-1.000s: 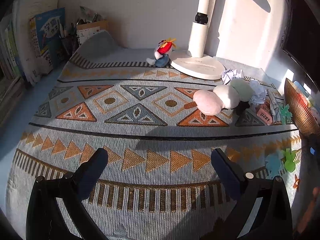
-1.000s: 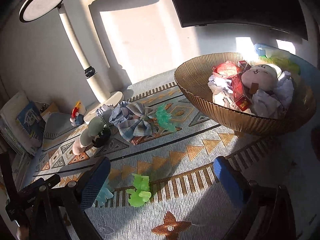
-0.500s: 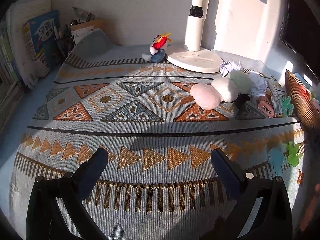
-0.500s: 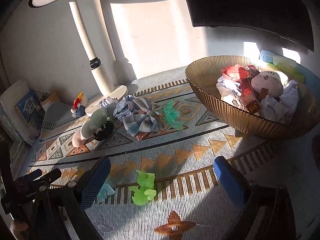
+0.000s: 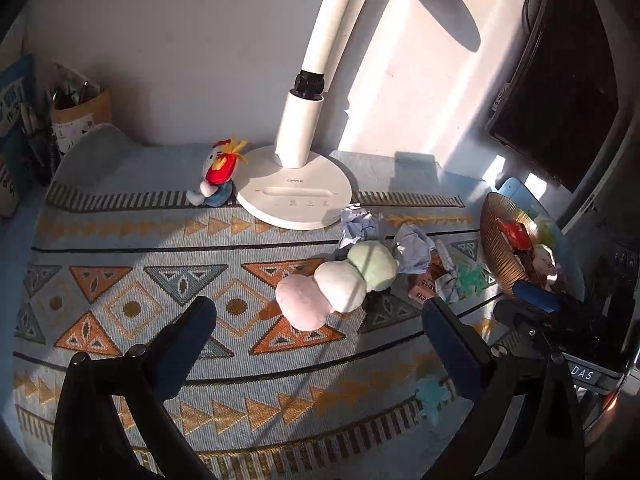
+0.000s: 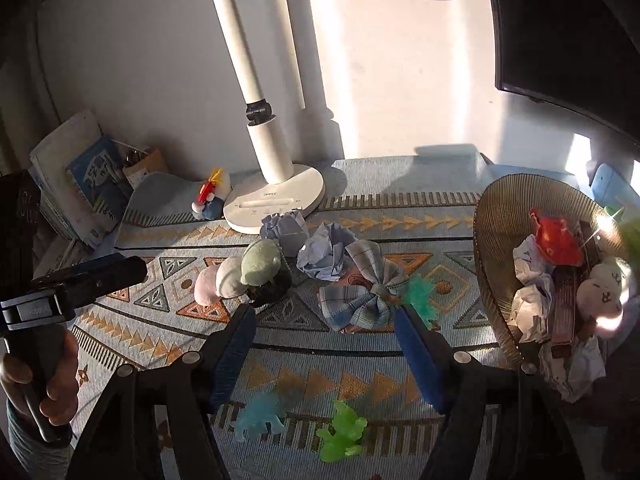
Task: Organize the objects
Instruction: 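Grasp a crumpled grey paper with the left gripper while the right grasps a blue one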
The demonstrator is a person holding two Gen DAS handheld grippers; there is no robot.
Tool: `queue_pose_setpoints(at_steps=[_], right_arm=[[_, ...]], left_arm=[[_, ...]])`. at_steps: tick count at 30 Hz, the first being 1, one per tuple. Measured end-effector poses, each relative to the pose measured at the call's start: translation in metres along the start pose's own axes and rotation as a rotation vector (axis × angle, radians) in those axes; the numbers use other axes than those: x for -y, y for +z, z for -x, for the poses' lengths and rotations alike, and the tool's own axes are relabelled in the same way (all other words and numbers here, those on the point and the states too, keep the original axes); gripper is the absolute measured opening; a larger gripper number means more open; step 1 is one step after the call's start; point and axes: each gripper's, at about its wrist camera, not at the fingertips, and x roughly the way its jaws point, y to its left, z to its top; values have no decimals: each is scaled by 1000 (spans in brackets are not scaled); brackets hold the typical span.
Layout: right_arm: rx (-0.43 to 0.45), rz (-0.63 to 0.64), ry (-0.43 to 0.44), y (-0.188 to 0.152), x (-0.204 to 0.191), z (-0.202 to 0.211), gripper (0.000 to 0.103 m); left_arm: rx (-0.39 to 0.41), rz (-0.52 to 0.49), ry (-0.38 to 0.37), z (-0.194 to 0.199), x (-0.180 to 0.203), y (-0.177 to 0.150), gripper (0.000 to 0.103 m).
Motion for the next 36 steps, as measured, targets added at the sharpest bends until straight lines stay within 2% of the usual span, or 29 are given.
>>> queue_pose_setpoints(at_steps=[1, 4, 6, 7, 9, 13, 15, 16, 17, 18, 19, 20, 21, 24, 28, 30, 33, 36], right_arm=[[-35, -1, 17, 16, 3, -8, 71], [-215, -17, 67, 51, 16, -54, 71], [-261, -44, 69, 62, 26, -79, 72], [-292, -45, 72, 65, 30, -91, 75], [-338, -58, 75, 64, 37, -111, 75], [-329, -33, 54, 66, 34, -129, 75], [-359, -41, 67, 70, 31, -141, 75], [-365, -38, 69, 71, 29, -144, 75], [-369, -24, 58, 73, 27, -145, 75], [-366, -7, 62, 75, 24, -146, 74], [-365, 5, 82, 77, 20, -145, 65], [-360, 14, 101, 78, 16, -142, 52], [-360, 27, 116, 80, 12, -139, 46], [-330, 80, 72, 78, 2, -130, 43], [-231, 80, 89, 81, 0, -108, 41], [-156, 53, 134, 89, 4, -91, 41], [-20, -35, 287, 97, 11, -60, 41], [94, -56, 337, 100, 9, -29, 42]], left_arm=[[-35, 25, -61, -13, 0, 17, 102], [-126, 131, -218, -61, -3, 51, 102], [-233, 185, -312, -98, -5, 58, 102], [-264, 211, -327, -112, -6, 58, 102], [-290, 229, -305, -133, -7, 53, 102], [-292, 259, -321, -157, -8, 45, 102], [-302, 261, -325, -165, -4, 42, 99], [-275, 244, -311, -163, -1, 43, 97], [-281, 227, -311, -163, 3, 43, 87], [-294, 223, -321, -165, 5, 43, 71], [-309, 226, -327, -166, 3, 43, 65], [-321, 227, -324, -168, 3, 42, 56], [-310, 232, -329, -165, -2, 42, 48], [-269, 230, -325, -160, -4, 42, 42], [-181, 226, -341, -135, -9, 51, 42], [-138, 222, -338, -117, -10, 56, 42], [-79, 218, -346, -83, -15, 58, 42], [-28, 199, -327, -45, -20, 47, 42]])
